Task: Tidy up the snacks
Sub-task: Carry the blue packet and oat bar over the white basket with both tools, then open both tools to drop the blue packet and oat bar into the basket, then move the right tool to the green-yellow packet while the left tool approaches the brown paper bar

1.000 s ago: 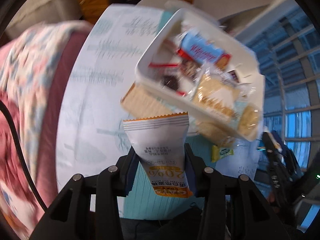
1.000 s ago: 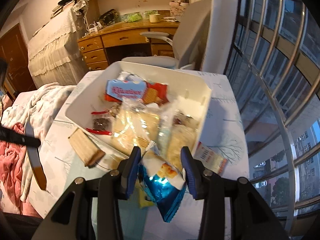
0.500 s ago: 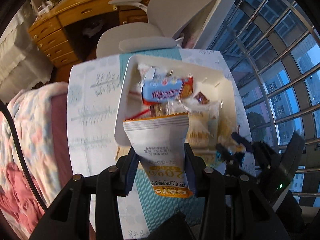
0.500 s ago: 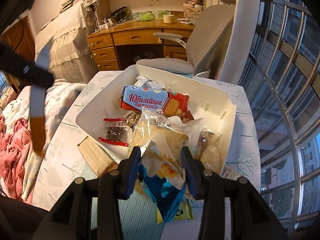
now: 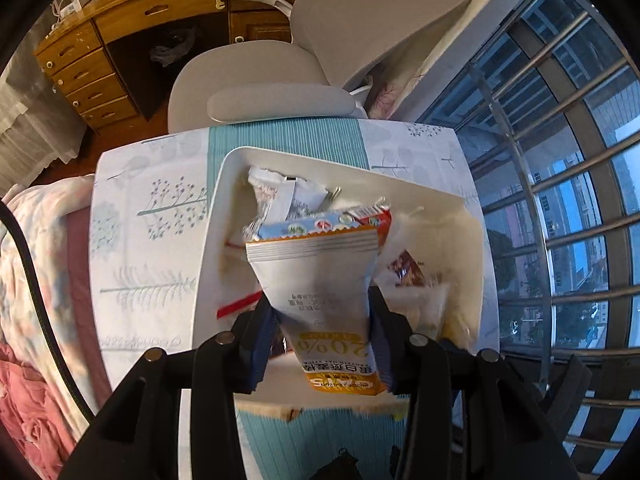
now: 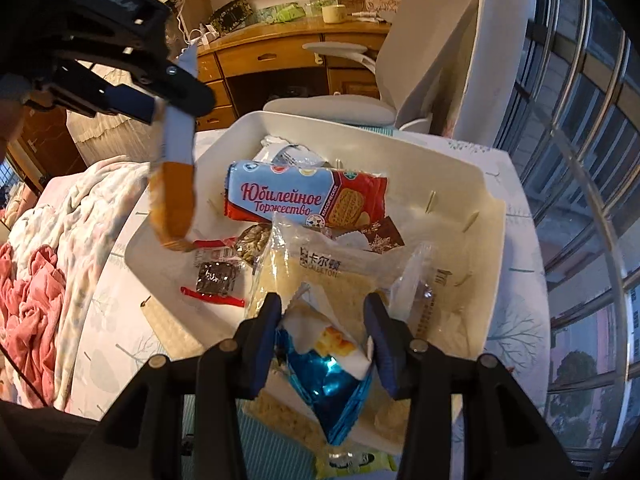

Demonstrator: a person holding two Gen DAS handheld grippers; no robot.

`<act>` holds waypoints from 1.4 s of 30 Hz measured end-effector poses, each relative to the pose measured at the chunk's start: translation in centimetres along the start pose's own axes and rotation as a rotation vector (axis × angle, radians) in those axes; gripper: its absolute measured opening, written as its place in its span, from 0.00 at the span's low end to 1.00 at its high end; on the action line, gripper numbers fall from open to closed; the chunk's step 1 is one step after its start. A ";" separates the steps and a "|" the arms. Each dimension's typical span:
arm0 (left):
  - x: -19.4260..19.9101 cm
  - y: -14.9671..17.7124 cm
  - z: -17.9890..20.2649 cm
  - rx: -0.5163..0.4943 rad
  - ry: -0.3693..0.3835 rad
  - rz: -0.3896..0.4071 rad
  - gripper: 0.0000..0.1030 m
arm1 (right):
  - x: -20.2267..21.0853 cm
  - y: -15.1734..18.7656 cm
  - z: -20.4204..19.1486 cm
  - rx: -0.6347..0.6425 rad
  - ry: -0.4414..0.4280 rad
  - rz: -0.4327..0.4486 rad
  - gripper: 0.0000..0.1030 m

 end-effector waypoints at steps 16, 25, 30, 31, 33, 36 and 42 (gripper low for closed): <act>-1.8 1.1 -1.3 0.041 0.042 -0.021 0.60 | -1.2 0.2 1.2 -0.163 -0.049 -0.046 0.70; 2.2 3.6 -3.7 0.052 0.072 0.052 0.60 | 0.9 0.8 1.6 -0.295 -0.019 -0.010 0.72; 4.6 6.4 -5.6 0.006 0.086 0.078 0.60 | 2.3 2.3 1.0 -0.401 0.015 0.013 0.73; 4.9 6.9 -5.9 -0.004 0.085 0.082 0.60 | 2.6 2.7 0.8 -0.422 0.023 0.015 0.73; 5.7 8.2 -6.7 -0.028 0.087 0.085 0.61 | 3.2 3.4 0.4 -0.466 0.038 0.025 0.73; 6.5 10.2 -7.9 -0.054 0.094 0.081 0.61 | 4.0 4.5 -0.3 -0.528 0.058 0.036 0.73; 7.5 13.9 -10.8 -0.099 0.094 0.068 0.61 | 5.2 7.2 -2.2 -0.646 0.099 0.050 0.73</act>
Point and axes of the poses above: each gripper's, at about its wrist camera, not at the fingertips, and x roughly against the way its jaws point, z to its right, y to its underside, the point moved 8 cm from there along -x, roughly the way its jaws point, and after that the axes turned 1 degree about -z, right-handed, at the moved point
